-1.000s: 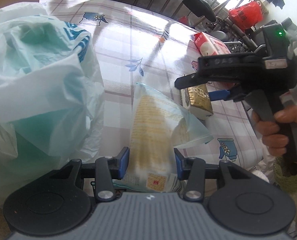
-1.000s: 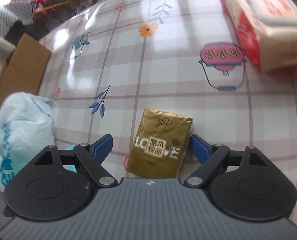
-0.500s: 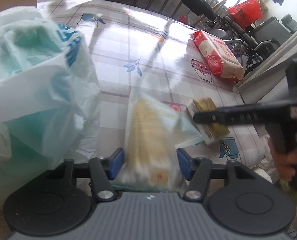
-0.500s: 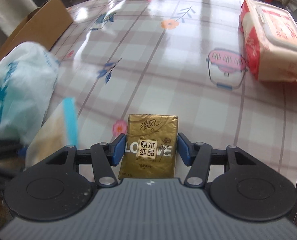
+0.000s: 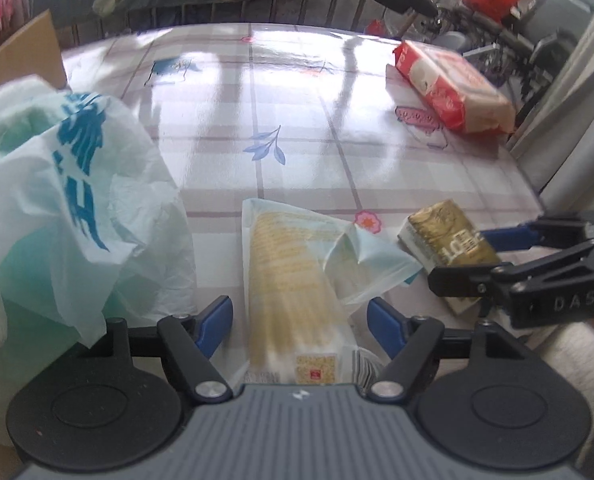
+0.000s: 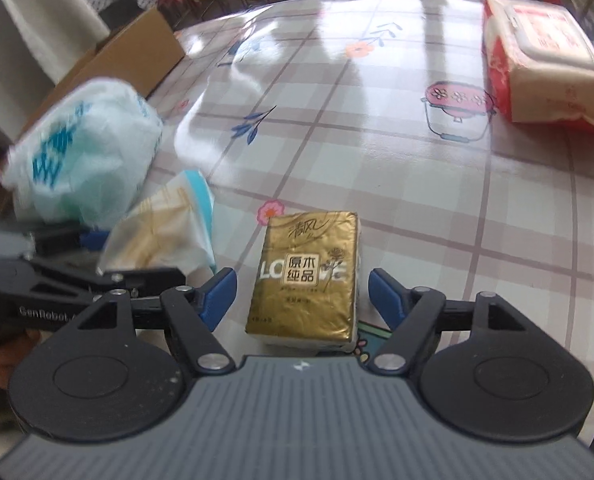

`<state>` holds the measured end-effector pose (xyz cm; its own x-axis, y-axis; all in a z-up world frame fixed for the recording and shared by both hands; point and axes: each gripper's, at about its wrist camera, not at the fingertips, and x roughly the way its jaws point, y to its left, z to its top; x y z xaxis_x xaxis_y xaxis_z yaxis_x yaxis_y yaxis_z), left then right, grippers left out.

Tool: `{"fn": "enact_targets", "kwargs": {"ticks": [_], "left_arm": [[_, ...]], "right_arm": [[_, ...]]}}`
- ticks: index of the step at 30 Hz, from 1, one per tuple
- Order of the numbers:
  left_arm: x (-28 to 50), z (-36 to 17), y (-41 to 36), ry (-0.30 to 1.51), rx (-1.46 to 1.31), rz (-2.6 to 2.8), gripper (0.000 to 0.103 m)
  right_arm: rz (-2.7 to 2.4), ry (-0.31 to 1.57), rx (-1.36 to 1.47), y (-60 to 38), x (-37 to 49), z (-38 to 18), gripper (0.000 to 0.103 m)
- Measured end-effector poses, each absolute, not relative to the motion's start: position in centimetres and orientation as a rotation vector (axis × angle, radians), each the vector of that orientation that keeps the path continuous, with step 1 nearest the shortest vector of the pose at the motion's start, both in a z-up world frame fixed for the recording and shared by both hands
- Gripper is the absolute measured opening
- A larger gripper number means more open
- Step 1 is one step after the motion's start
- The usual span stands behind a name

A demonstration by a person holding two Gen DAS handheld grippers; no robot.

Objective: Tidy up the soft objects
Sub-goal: 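Lift the snack bag and tissue pack and carry both toward the cardboard box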

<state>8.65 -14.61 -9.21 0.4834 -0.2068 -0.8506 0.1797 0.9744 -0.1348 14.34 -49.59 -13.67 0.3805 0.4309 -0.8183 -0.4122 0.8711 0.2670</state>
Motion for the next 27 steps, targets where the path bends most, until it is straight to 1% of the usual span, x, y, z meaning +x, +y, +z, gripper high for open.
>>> {"fn": "enact_targets", "kwargs": {"ticks": [1,4,6,7,9,10,11,15,20,27], "left_arm": [[8.6,-9.3,-14.9,1.037,-0.010,-0.234,0.075],[8.5,-9.3,-15.3,1.028,0.026,-0.224,0.070],[8.5,-9.3,-15.4,1.021,0.044,-0.215,0.065],[8.4,-9.3,-15.4,1.018,0.054,-0.213,0.064],[8.3,-9.3,-15.3,1.013,0.057,-0.215,0.062],[8.3,-9.3,-15.3,1.010,0.057,-0.214,0.060],[8.3,-9.3,-15.4,1.005,0.063,-0.210,0.055],[8.2,-9.2,-15.1,1.003,0.040,-0.209,0.048],[8.1,-9.0,-14.9,0.997,0.020,-0.208,0.044],[7.4,-8.6,-14.4,0.983,-0.003,-0.211,0.043]], "right_arm": [[0.533,1.041,-0.003,-49.4,14.1,-13.8,0.073],[0.520,1.015,-0.036,-49.1,13.4,-13.9,0.071],[0.504,0.996,-0.050,-49.0,13.0,-14.0,0.067],[0.499,0.986,-0.057,-49.0,12.7,-14.1,0.064],[0.485,0.967,-0.056,-49.2,12.3,-14.1,0.054],[0.482,0.962,-0.047,-49.3,12.3,-14.2,0.053],[0.477,0.956,-0.034,-49.5,12.1,-14.2,0.052],[0.461,0.938,0.030,-50.1,11.7,-14.2,0.052],[0.460,0.933,0.131,-50.7,11.4,-14.3,0.051],[0.477,0.941,0.209,-50.8,10.7,-14.1,0.051]]}}
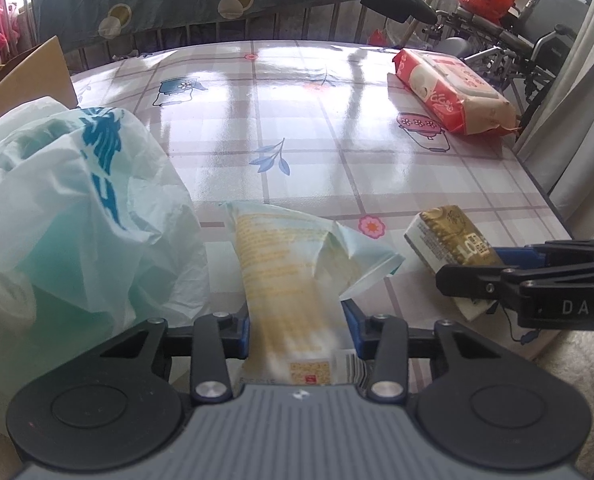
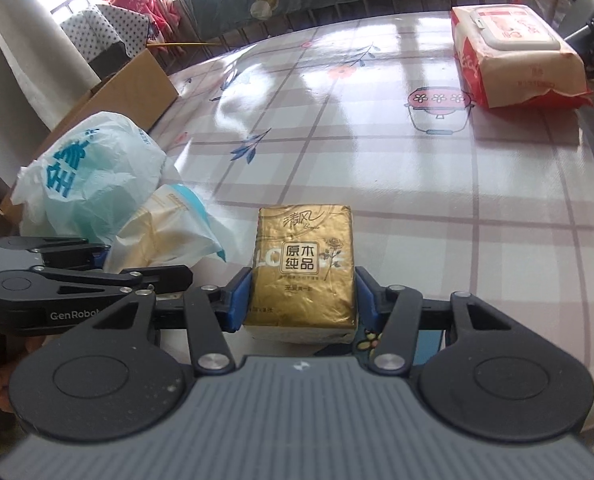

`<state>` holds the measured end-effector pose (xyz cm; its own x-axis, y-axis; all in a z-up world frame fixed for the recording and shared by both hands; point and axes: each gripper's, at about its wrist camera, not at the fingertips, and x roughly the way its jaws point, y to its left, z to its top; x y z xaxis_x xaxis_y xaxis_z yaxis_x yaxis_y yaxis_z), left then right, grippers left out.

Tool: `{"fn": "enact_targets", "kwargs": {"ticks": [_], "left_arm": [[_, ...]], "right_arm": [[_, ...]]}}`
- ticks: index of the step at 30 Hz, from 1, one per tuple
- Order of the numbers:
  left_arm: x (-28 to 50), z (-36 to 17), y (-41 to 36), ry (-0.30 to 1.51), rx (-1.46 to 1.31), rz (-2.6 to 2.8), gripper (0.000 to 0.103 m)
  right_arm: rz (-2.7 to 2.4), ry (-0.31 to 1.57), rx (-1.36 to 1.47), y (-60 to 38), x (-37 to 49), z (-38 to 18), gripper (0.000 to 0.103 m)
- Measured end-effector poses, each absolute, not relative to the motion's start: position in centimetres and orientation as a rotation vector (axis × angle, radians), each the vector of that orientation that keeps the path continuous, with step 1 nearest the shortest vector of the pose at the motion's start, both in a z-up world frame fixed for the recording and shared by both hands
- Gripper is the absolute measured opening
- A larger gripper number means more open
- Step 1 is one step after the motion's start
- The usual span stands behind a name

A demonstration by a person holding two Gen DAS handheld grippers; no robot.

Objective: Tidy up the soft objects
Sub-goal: 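Lift the snack bag and tissue pack and carry both toward the cardboard box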

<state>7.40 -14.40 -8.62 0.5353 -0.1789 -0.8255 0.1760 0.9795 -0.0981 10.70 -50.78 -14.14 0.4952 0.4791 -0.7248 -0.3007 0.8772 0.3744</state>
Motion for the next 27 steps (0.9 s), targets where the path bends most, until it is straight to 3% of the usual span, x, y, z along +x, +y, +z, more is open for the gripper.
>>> {"fn": "enact_targets", "kwargs": {"ticks": [27], "left_arm": [[-0.2,-3.7,-7.9,0.833,-0.210,-0.230,0.041]], "right_arm": [[0.680,0.876,0.264,-46.6,6.1,-8.0,0.052]]}}
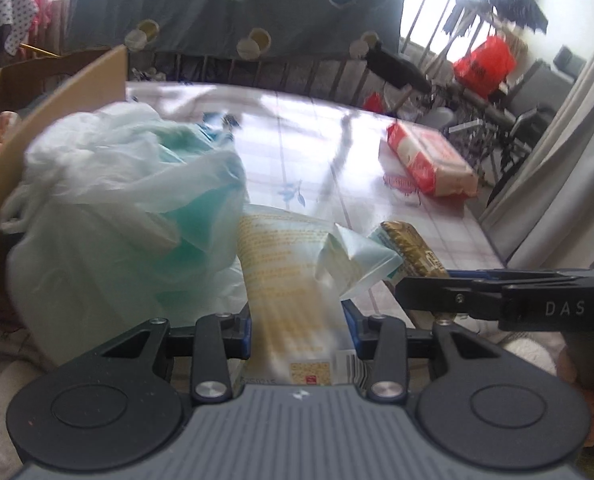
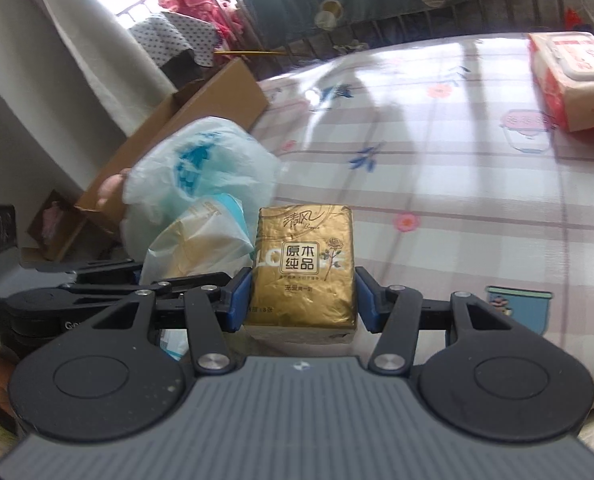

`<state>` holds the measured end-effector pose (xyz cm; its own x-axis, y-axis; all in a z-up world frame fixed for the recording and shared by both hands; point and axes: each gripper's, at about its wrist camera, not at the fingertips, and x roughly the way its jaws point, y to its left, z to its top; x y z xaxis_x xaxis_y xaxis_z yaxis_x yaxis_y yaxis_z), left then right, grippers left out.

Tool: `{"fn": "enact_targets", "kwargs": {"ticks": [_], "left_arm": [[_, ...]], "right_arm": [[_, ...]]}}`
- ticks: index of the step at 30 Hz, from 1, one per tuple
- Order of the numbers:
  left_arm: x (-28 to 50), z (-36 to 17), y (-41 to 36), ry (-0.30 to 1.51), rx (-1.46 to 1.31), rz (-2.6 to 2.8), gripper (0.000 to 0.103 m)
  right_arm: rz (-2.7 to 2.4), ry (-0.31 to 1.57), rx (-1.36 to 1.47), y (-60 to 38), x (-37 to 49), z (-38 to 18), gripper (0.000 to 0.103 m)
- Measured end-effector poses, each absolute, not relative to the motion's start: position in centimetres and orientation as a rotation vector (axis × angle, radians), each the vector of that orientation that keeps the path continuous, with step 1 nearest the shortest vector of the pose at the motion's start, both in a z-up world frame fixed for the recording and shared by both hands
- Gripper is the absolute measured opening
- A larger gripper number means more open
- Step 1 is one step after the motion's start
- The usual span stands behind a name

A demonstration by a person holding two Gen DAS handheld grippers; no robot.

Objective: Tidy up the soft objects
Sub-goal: 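Lift the snack bag and tissue pack and carry both toward the cardboard box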

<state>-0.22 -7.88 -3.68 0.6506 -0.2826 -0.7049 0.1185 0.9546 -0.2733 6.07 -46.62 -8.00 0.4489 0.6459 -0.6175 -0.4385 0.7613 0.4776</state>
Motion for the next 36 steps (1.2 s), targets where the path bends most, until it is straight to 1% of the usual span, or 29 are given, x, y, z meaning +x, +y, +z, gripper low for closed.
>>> {"fn": "enact_targets", "kwargs": {"ticks": [8,21,27,36], "left_arm": [[-3.3,-1.7,-4.5,0.754,-0.360,-0.232,0.041],[-6.7,1.0,-0.6,0.613,-0.516,-0.248,0.041],[-7.4,1.9,-0.1,0.575,-0.527,-0.248,0.041],[-7.7,2.7,1.0,0.556,-0.543,-0.241,0.041]], "right_arm": [[0.768,0.816,0.224,-44.8,4.1,-3.8,0.052],[0.900,0.798,0.227,-41.2,3.1,1.5,0.052],[0.928,0.795,0.256,-40.5,3.2,2.8,0.052],[0.954,0.797,0.302,-40.4,3.9,3.2,0.052]]}}
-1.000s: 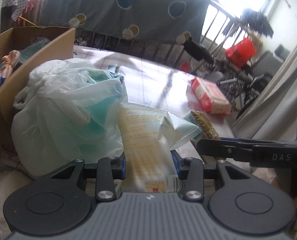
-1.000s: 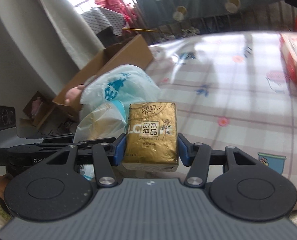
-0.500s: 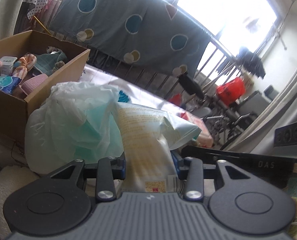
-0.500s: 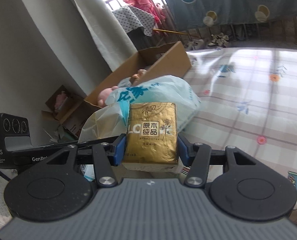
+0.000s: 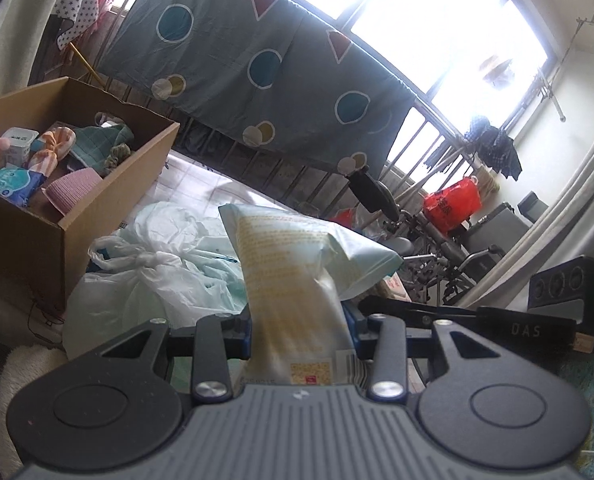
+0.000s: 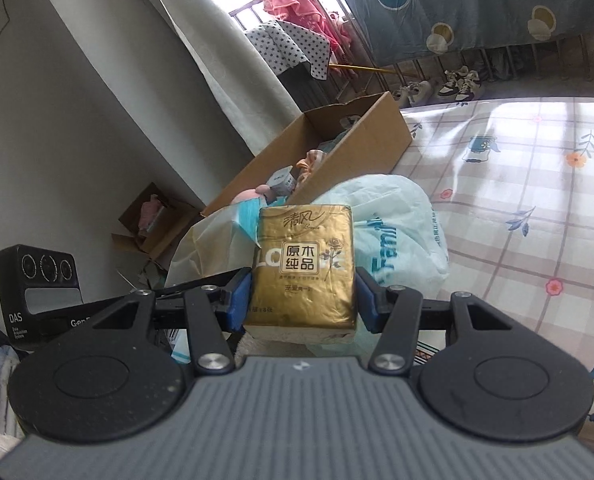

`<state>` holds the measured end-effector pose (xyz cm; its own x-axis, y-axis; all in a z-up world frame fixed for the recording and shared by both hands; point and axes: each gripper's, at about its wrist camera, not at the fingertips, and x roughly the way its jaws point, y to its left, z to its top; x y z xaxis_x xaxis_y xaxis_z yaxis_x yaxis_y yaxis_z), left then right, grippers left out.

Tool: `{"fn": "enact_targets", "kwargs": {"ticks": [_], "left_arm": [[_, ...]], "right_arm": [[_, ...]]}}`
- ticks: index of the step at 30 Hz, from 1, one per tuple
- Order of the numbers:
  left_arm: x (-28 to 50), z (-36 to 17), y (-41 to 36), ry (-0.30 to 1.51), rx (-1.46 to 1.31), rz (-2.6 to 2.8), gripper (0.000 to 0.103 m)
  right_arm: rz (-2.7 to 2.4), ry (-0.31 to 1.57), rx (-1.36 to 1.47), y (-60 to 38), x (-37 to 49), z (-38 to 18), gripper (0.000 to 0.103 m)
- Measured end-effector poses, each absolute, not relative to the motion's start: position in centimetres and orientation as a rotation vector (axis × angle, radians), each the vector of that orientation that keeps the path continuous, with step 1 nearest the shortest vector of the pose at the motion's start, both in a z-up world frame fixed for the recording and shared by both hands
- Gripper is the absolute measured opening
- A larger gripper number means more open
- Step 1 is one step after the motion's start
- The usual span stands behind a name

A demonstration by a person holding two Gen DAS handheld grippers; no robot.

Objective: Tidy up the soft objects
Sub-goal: 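Lift the snack bag and tissue pack and carry both toward the cardboard box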

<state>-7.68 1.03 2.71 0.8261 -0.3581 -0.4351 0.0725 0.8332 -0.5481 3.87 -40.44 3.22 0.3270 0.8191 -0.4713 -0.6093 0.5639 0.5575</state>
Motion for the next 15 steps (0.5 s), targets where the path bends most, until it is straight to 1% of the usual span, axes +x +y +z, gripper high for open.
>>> {"fn": "enact_targets", "kwargs": {"ticks": [7,11,15], "left_arm": [[-6.8,4.8,4.4,0.532,-0.533,-0.192,0.041],[-5.2,6.1,7.7,0.532,-0.523,-0.139,0.041],[-2.5,6.3,11.8,0.561,-0.525,-0.066,0.041]], "right_arm": [[0.994,0.780,0.305,-37.8,5.9,4.6,0.052],[1.035,0.796,0.310,-34.9,8.8,5.9,0.052],[1.076,0.828,0.308,-30.6,12.5,7.0,0.052]]}}
